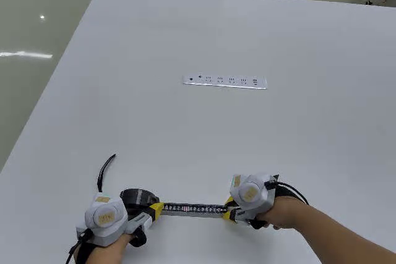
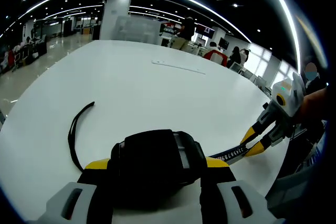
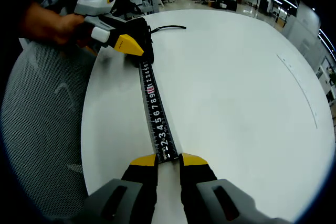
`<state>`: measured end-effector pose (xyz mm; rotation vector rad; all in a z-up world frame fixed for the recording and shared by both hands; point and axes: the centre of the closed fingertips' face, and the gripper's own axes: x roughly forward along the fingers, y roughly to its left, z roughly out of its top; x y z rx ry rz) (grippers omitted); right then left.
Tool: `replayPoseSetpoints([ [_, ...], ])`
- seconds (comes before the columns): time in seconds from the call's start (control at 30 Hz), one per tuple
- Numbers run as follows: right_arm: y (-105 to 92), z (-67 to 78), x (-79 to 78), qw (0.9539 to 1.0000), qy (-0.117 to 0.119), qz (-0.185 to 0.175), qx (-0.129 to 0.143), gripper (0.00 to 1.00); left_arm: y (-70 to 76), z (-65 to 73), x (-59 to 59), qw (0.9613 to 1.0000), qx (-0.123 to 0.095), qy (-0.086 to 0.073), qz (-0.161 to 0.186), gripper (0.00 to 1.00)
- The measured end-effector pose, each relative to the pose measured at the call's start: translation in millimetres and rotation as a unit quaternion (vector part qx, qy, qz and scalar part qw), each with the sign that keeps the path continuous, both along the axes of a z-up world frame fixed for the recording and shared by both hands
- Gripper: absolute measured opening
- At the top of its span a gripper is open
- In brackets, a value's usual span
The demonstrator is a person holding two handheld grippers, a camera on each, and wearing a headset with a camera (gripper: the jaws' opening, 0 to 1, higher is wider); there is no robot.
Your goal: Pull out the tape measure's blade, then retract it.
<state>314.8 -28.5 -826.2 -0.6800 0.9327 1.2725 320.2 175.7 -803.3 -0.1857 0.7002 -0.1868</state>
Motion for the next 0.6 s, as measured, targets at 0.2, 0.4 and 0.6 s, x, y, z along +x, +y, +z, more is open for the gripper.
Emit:
replayPoseSetpoints([
  [0.2, 5.5, 0.4, -0.1, 1.0000, 0.000, 0.000, 0.005, 0.14, 0.0, 0.2, -0.2, 1.0000, -0.001, 0.000, 0.000, 0.63],
  [0.4, 8.8, -1.0, 0.4, 1.0000, 0.000, 0.001, 0.006, 0.14, 0.1, -0.4, 0.0, 1.0000, -0.001, 0.001, 0.000, 0.63],
  [0.6, 11.1, -1.5, 0.2, 1.0000, -0.001, 0.002, 0.009, 0.14, 0.3, -0.5, -0.2, 1.0000, -0.001, 0.001, 0.000, 0.63],
])
